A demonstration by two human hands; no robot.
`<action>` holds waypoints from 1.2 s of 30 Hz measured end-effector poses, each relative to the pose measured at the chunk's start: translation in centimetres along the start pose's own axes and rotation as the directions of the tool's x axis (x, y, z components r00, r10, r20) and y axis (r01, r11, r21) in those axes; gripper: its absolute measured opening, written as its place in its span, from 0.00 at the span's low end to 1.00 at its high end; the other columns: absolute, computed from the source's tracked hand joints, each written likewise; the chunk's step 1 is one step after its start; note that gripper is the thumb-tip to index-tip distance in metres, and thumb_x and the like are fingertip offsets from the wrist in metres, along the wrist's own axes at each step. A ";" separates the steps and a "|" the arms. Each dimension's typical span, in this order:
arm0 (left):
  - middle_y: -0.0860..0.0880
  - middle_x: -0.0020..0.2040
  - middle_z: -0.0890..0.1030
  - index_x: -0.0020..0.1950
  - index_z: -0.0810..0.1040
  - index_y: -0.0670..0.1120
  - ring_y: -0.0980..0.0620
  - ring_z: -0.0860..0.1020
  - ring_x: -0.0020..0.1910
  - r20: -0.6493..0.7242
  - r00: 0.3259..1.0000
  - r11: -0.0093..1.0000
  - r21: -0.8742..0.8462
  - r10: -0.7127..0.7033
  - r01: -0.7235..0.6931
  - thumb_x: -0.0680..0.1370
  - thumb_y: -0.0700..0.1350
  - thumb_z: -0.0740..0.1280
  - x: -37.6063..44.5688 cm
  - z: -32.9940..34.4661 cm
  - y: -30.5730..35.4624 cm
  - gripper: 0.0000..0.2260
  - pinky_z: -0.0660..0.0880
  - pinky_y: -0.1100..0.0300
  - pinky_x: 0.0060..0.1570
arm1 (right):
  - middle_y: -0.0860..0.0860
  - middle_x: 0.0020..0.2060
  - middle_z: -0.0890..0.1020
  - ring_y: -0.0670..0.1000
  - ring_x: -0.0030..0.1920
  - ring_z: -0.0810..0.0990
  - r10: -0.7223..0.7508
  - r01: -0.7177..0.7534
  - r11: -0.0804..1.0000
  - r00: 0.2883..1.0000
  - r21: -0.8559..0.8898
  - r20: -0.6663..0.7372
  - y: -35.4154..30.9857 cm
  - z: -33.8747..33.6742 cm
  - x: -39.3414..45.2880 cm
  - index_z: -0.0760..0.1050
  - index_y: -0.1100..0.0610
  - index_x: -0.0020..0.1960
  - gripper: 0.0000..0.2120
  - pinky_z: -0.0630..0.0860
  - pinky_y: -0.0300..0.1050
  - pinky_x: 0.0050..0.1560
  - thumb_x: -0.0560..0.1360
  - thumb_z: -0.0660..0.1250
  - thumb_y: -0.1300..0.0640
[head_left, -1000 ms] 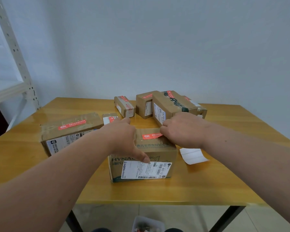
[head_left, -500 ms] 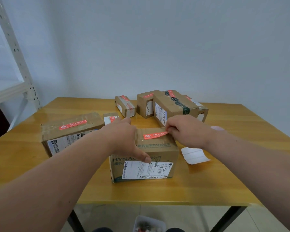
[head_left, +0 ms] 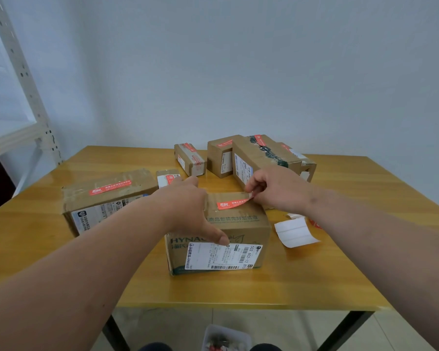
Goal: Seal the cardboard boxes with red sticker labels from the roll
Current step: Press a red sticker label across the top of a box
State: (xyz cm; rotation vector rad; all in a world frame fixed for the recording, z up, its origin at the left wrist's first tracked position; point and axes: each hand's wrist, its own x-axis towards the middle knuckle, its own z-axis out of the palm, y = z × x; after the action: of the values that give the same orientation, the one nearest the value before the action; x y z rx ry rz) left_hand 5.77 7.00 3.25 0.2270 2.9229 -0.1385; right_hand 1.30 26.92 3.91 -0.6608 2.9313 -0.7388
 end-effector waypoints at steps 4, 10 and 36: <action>0.51 0.57 0.67 0.66 0.73 0.51 0.50 0.67 0.57 -0.012 1.000 1.000 -0.008 0.010 -0.010 0.57 0.79 0.65 -0.1 0.0 -0.1 0.46 0.74 0.51 0.57 | 0.42 0.38 0.76 0.41 0.38 0.74 -0.064 0.061 0.993 0.998 -0.102 -0.024 0.2 0.1 -0.1 0.79 0.54 0.48 0.03 0.67 0.29 0.36 0.77 0.67 0.60; 0.51 0.57 0.66 0.66 0.73 0.51 0.49 0.66 0.61 -0.004 1.000 1.000 -0.014 0.011 -0.011 0.57 0.79 0.64 -0.2 -0.1 0.0 0.46 0.73 0.50 0.59 | 0.44 0.43 0.74 0.45 0.43 0.74 -0.130 0.131 0.962 0.991 -0.240 0.019 0.2 -0.5 0.1 0.74 0.50 0.43 0.07 0.66 0.33 0.38 0.77 0.66 0.60; 0.52 0.76 0.65 0.74 0.68 0.54 0.47 0.63 0.74 -0.008 0.996 0.507 -0.861 -0.087 0.038 0.69 0.73 0.56 -2.6 -1.6 -1.7 0.39 0.61 0.49 0.69 | 0.45 0.43 0.69 0.51 0.45 0.72 -0.436 0.341 0.851 0.882 -0.399 -0.176 -2.2 -1.6 -0.4 0.67 0.50 0.43 0.09 0.69 0.46 0.43 0.78 0.60 0.63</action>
State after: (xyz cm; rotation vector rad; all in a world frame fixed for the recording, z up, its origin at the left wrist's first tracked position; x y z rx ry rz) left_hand 7.67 5.13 5.53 -0.0556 2.6240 1.3228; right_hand 2.31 26.05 6.36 -1.3258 3.2474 -0.3182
